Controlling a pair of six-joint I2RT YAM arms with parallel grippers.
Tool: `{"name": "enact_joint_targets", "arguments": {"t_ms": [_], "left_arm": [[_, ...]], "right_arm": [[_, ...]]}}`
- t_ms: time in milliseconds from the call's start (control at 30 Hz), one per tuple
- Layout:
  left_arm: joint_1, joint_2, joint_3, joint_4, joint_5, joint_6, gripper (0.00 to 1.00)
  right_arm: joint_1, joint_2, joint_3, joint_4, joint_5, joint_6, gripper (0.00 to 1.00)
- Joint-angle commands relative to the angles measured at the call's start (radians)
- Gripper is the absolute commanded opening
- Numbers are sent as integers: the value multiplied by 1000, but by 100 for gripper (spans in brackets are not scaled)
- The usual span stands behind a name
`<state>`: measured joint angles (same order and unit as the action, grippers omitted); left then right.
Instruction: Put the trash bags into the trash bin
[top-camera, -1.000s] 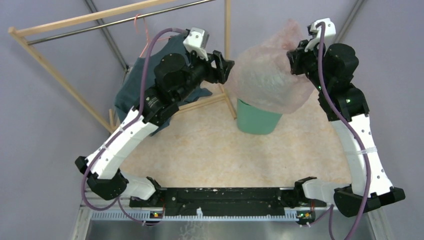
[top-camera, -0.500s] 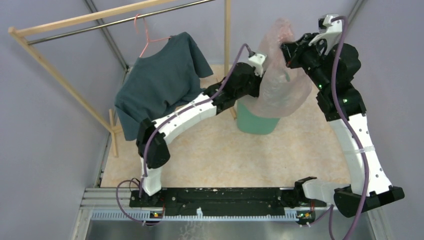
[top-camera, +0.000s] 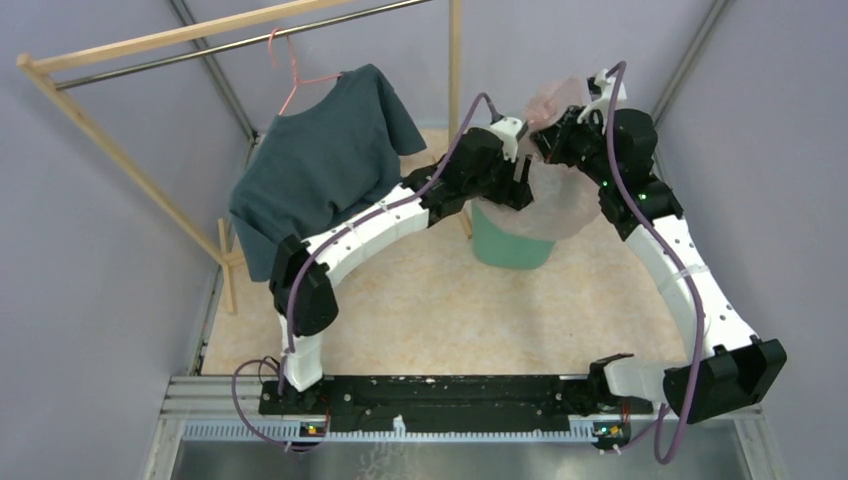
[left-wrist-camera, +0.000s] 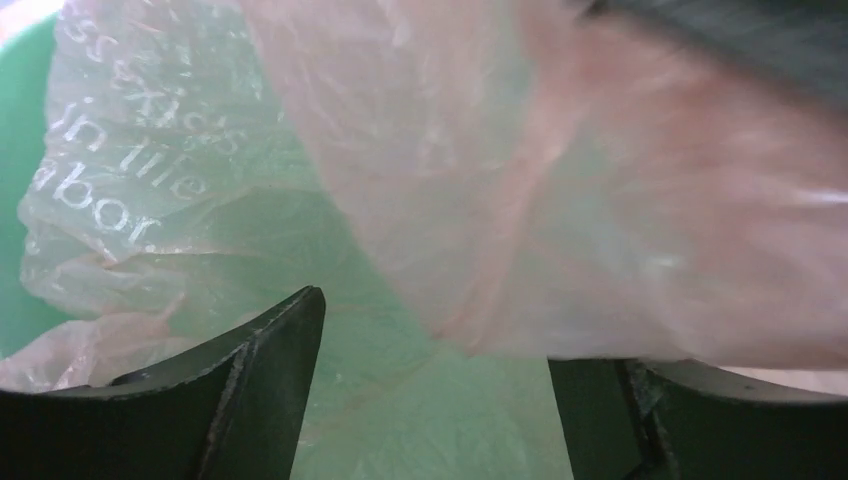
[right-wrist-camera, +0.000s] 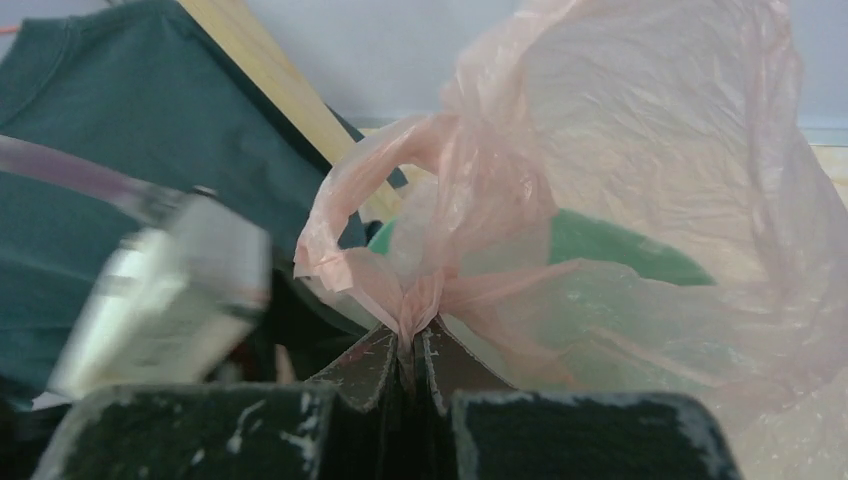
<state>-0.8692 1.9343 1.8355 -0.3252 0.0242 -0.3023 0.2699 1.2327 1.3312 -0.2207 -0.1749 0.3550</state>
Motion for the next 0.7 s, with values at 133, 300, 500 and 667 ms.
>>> {"name": "enact_joint_targets", "arguments": {"t_ms": [133, 300, 500, 667], "left_arm": [[25, -240, 13, -112, -14, 30, 98], [35, -355, -35, -84, 36, 15, 99], [36, -493, -237, 209, 389, -57, 99], [33, -395, -244, 297, 440, -150, 99]], "right_arm": [[-6, 88, 101, -49, -10, -87, 0], [-7, 151, 258, -114, 47, 14, 0], [-6, 180, 360, -158, 78, 176, 0], [-6, 156, 365, -116, 52, 254, 0]]}}
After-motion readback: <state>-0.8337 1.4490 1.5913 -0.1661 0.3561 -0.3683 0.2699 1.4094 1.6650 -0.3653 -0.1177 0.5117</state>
